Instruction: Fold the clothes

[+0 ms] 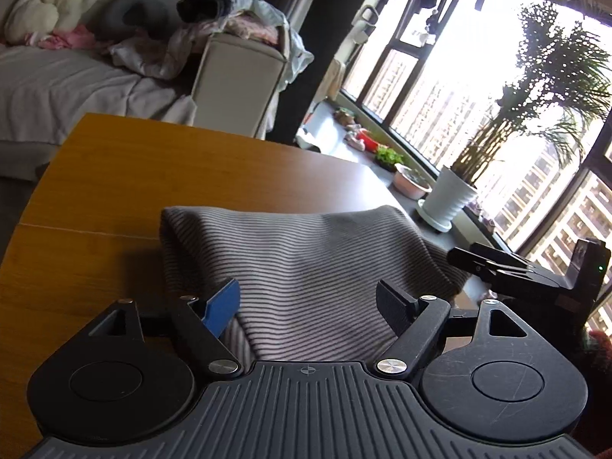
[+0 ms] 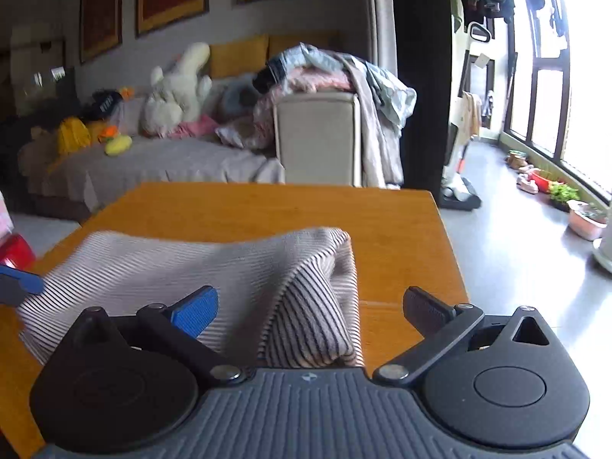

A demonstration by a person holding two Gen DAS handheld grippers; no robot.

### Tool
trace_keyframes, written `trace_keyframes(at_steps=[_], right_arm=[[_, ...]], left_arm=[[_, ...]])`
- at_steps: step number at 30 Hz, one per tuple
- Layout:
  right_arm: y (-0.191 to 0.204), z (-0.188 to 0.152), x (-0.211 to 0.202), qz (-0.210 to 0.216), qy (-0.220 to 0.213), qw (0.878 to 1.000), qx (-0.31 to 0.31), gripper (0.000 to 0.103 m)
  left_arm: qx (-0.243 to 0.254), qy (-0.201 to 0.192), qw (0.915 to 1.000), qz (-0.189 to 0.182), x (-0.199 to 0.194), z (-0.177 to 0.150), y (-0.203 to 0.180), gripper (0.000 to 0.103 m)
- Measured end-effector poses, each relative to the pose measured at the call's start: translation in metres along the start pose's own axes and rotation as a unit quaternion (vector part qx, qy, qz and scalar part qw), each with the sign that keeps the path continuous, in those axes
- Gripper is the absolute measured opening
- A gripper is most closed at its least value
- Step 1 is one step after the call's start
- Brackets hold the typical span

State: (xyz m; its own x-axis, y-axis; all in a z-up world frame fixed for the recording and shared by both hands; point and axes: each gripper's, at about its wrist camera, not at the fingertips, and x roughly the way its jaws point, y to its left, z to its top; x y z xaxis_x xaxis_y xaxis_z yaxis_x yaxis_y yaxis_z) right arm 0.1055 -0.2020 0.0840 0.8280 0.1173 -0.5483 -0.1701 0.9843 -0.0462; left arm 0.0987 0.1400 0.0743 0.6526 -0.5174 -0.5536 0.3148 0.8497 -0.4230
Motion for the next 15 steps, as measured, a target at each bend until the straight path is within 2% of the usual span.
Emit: trace_keyframes(at_steps=[1,2,5,12,15], right_arm=[[0.004,-0.003,0.013,-0.037,0.021,0.999,-0.020,0.103],[0.005,-0.008,0.021,-0.049,0.032,0.998,-0.030,0.103],[-0.002,-0.016,0.025,-0.039,0.038,0.999,-0.005,0.103],[0.002,-0.033,0.007,-0.045,0.033,0.998,0.018,0.103],[0.018,-0.044,-0.009,-0.051,0.025,0.998,-0.002,0.103]], left_arm=[[-0.001,0.013,0.9998,-0.014,0.007,-0.004,-0.007,0.085],[-0.004,0.027,0.9994,-0.020,0.016,-0.010,-0.011,0.085],[-0.007,0.060,0.9980,-0.020,0.037,-0.024,-0.017,0.086],[0.014,0.044,0.9988,0.014,0.050,-0.018,-0.004,0.085],[0.028,0.034,0.9986,0.030,0.057,-0.012,0.001,0.084]])
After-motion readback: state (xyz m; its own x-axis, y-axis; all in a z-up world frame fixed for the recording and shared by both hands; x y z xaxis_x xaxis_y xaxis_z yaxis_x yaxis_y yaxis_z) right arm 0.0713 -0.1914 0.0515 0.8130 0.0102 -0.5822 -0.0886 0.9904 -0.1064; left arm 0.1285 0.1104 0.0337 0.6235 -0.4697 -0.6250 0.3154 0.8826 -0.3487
